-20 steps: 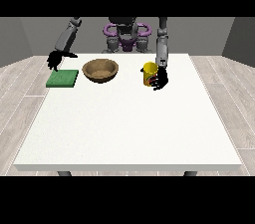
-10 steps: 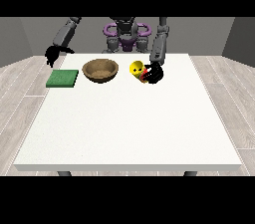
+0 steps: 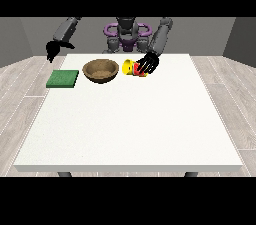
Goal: Pick the cup and pour the ball into the bowl, then pick the bowl and place it on the pad
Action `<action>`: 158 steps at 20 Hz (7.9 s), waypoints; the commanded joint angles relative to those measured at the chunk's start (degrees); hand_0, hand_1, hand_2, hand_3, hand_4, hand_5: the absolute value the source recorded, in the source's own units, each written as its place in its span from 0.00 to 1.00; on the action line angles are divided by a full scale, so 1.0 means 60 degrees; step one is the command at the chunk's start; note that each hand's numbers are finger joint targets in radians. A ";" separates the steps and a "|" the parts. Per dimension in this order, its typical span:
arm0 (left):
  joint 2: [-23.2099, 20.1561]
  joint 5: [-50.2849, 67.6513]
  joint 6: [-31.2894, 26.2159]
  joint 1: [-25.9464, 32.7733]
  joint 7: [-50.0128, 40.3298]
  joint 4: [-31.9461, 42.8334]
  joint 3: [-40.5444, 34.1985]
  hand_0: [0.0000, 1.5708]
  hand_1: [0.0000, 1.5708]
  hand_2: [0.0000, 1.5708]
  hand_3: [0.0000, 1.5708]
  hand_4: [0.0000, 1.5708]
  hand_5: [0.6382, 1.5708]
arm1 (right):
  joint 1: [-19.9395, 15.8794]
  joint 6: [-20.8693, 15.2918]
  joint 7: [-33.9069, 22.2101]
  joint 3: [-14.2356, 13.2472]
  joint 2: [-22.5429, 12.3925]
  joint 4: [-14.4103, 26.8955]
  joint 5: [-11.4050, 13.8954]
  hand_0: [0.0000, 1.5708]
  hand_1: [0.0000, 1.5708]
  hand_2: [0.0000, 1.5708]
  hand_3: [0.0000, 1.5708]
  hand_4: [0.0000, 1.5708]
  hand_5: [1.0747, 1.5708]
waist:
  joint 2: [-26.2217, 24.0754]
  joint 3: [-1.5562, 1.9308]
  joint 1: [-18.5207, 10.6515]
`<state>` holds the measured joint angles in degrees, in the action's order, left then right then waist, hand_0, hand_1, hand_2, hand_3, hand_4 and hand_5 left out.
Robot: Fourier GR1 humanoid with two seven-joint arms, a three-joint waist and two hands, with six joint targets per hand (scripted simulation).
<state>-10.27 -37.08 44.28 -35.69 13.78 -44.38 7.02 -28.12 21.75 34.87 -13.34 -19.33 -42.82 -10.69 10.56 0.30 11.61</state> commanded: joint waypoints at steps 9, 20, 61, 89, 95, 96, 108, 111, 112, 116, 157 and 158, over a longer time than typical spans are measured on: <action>0.0781 -0.4370 -0.2274 -0.1301 -0.3837 0.0601 0.2690 0.86 0.86 1.00 1.00 0.60 0.98 | 0.0965 -0.0364 0.0341 -0.0367 -0.0047 0.1744 0.0136 0.00 0.00 0.17 0.12 0.24 0.94 | -0.2168 -0.0022 -0.1527; 0.1452 -0.5977 -0.4975 -0.1932 -0.4867 -0.0614 0.3929 0.00 0.00 1.00 0.97 0.51 0.96 | 0.1583 0.0200 0.0942 -0.0808 -0.0846 0.2580 -0.0041 0.00 0.00 0.19 0.23 0.26 0.93 | -0.2388 -0.0042 -0.2334; 0.0900 -0.1542 -0.3797 0.2247 -0.0038 -0.3876 0.0471 0.81 0.81 0.70 0.50 0.90 1.00 | 0.1607 0.0161 0.1019 -0.1631 -0.1469 0.2124 -0.1138 0.00 0.00 0.26 0.18 0.45 0.96 | 0.0674 -0.0165 -0.4684; 0.0327 0.4044 -0.6942 0.2822 0.3706 -0.0437 -0.2745 0.00 0.00 0.00 0.00 0.00 0.03 | 0.0824 -0.1011 -0.1852 -0.0506 0.0429 0.0445 -0.1443 0.00 0.00 0.00 0.00 0.00 1.00 | -0.1070 -0.0068 -0.2609; 0.0211 0.4223 -0.7367 0.3182 0.3370 -0.1243 -0.2523 0.00 0.00 0.00 0.00 0.00 0.06 | 0.0897 -0.1127 -0.1893 -0.0381 0.0990 0.1205 -0.1482 0.00 0.00 0.00 0.00 0.00 1.00 | -0.1208 -0.0047 -0.2785; 0.0512 0.4134 -0.7342 0.3146 0.2905 -0.1699 -0.2221 0.00 0.00 0.00 0.00 0.00 0.06 | 0.1191 -0.1021 -0.1115 -0.0498 0.1033 0.1687 -0.1398 0.00 0.00 0.00 0.00 0.00 1.00 | -0.1000 -0.0042 -0.2997; -0.0107 0.4395 -0.7429 0.2392 0.3268 -0.2457 -0.2574 0.00 0.00 0.00 0.00 0.00 0.06 | -0.0429 -0.1847 -0.0625 -0.0688 0.1438 0.2555 -0.1511 0.00 0.00 0.00 0.00 0.00 1.00 | 0.0558 -0.0043 -0.3407; 0.0103 0.4326 -0.7816 0.2094 0.2884 -0.2893 -0.2101 0.00 0.00 0.00 0.00 0.00 0.07 | 0.0177 -0.3289 -0.1428 -0.0351 0.1303 0.3184 -0.0819 0.79 0.79 0.91 0.33 0.27 0.93 | 0.0716 -0.0039 -0.4009; 0.0179 0.4265 -0.7773 0.2285 0.3090 -0.2819 -0.2036 0.00 0.00 0.00 0.00 0.00 0.06 | 0.0548 -0.3632 -0.1518 0.0185 0.1175 0.3178 -0.0171 1.00 1.00 1.00 1.00 0.54 0.88 | 0.0638 -0.0065 -0.4216; 0.0110 0.4228 -0.7958 0.1621 0.3038 -0.3090 -0.1877 0.00 0.00 0.00 0.00 0.00 0.08 | 0.1271 -0.5214 -0.0764 0.1167 0.0142 0.2828 0.1522 1.00 1.00 1.00 1.00 0.76 0.98 | 0.1535 -0.0126 -0.4928; -0.2016 0.6104 -0.8982 0.2117 0.5471 -0.0854 -0.4511 0.00 0.00 0.00 0.00 0.42 0.55 | 0.0428 -0.4624 -0.5386 0.1409 -0.5279 -0.0232 0.4261 1.00 1.00 1.00 0.99 0.92 0.98 | 0.1573 -0.0040 -0.3505; -0.2040 0.6236 -0.8925 0.2080 0.5582 -0.0929 -0.4661 0.00 0.00 0.00 0.00 0.49 0.60 | 0.0484 -0.4935 -0.5167 0.1345 -0.4930 -0.0068 0.4220 1.00 1.00 1.00 1.00 0.91 0.99 | 0.1679 -0.0038 -0.3475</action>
<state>-19.79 -2.72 -7.23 -21.69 44.56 -49.35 -17.82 -24.42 -3.08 -1.00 -2.21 -51.03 -47.73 14.86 15.52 0.01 -9.01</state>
